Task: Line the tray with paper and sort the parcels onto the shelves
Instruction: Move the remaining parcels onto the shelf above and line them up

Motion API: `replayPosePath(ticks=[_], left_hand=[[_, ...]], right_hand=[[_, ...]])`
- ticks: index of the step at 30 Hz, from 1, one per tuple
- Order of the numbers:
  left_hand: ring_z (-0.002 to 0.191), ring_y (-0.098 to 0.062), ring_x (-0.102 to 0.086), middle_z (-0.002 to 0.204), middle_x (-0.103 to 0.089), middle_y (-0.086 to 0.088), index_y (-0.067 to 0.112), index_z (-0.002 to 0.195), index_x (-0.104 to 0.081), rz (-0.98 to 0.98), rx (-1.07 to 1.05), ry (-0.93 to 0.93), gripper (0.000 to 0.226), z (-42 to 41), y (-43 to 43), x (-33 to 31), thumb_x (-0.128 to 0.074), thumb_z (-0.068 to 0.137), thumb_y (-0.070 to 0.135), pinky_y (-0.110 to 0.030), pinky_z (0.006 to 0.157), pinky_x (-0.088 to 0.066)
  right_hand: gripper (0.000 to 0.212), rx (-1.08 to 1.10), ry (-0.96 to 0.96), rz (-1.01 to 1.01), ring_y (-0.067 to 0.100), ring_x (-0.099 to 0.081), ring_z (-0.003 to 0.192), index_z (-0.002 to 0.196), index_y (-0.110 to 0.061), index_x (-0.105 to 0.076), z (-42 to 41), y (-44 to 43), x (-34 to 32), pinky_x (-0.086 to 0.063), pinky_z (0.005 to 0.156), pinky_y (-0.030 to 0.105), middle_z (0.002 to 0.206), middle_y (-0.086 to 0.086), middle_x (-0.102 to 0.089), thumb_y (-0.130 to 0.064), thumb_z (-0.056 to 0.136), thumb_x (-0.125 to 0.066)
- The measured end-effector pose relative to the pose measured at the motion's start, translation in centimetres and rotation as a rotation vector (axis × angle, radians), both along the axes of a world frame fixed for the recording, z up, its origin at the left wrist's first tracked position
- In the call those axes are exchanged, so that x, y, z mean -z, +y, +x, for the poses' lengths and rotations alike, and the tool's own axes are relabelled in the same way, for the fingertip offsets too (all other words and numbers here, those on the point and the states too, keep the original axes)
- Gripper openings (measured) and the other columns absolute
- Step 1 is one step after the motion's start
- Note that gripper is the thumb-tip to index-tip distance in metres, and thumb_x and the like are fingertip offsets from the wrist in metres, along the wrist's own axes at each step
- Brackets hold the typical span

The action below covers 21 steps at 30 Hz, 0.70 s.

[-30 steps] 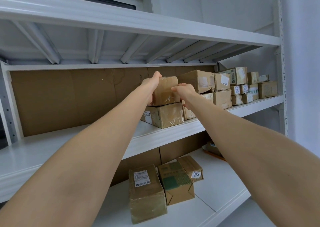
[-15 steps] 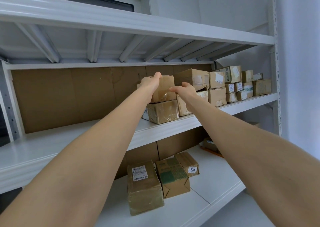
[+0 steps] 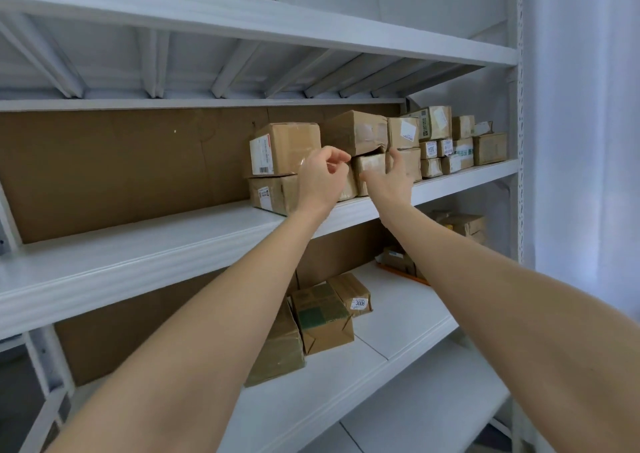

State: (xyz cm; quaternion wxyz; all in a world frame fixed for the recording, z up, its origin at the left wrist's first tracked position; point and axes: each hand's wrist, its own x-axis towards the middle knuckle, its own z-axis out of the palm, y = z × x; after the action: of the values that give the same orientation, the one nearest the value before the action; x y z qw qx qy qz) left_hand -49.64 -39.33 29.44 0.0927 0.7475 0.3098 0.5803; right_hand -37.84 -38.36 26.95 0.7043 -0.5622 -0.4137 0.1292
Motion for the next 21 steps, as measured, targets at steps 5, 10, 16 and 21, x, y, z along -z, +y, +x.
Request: replayPosePath(ticks=[5,10,16,21], left_hand=[[0.087,-0.011,-0.059,0.091,-0.061,0.008,0.026,0.087,-0.064,-0.140,0.057,0.305,0.019,1.2,1.0,7.2,-0.051,0.093,0.014,-0.026,0.078,-0.050],[0.121,-0.020,-0.051,0.133,-0.054,-0.004,0.019,0.129,-0.054,-0.520,-0.018,0.516,0.034,0.5,5.9,14.6,-0.052,0.095,0.019,-0.024,0.087,-0.039],[0.136,-0.028,-0.035,0.151,-0.033,-0.012,0.011,0.147,-0.028,-0.783,-0.097,0.585,0.064,-0.1,13.0,20.8,-0.058,0.092,0.024,-0.037,0.106,-0.036],[0.140,-0.031,-0.028,0.155,-0.023,-0.015,0.006,0.151,-0.016,-0.883,-0.127,0.653,0.076,1.7,19.9,24.2,-0.057,0.092,0.031,-0.040,0.111,-0.032]], right_hand=[[0.069,0.074,0.027,-0.163,0.029,-0.050,0.113,0.146,-0.038,-0.025,2.0,0.1,5.1,-0.051,0.094,0.043,0.142,0.012,-0.034,-0.033,0.089,-0.063],[0.073,0.048,0.068,-0.304,0.034,-0.045,0.124,0.148,-0.029,-0.026,4.0,2.2,10.6,-0.048,0.099,0.047,0.146,0.012,-0.033,-0.031,0.088,-0.066],[0.076,-0.005,0.108,-0.482,0.036,-0.038,0.132,0.149,-0.019,-0.027,6.1,8.2,17.0,-0.041,0.106,0.050,0.149,0.012,-0.030,-0.036,0.086,-0.066],[0.079,-0.085,0.125,-0.607,0.034,-0.040,0.133,0.150,-0.015,-0.028,7.6,15.2,22.2,-0.043,0.103,0.044,0.152,0.010,-0.034,-0.039,0.085,-0.066]])
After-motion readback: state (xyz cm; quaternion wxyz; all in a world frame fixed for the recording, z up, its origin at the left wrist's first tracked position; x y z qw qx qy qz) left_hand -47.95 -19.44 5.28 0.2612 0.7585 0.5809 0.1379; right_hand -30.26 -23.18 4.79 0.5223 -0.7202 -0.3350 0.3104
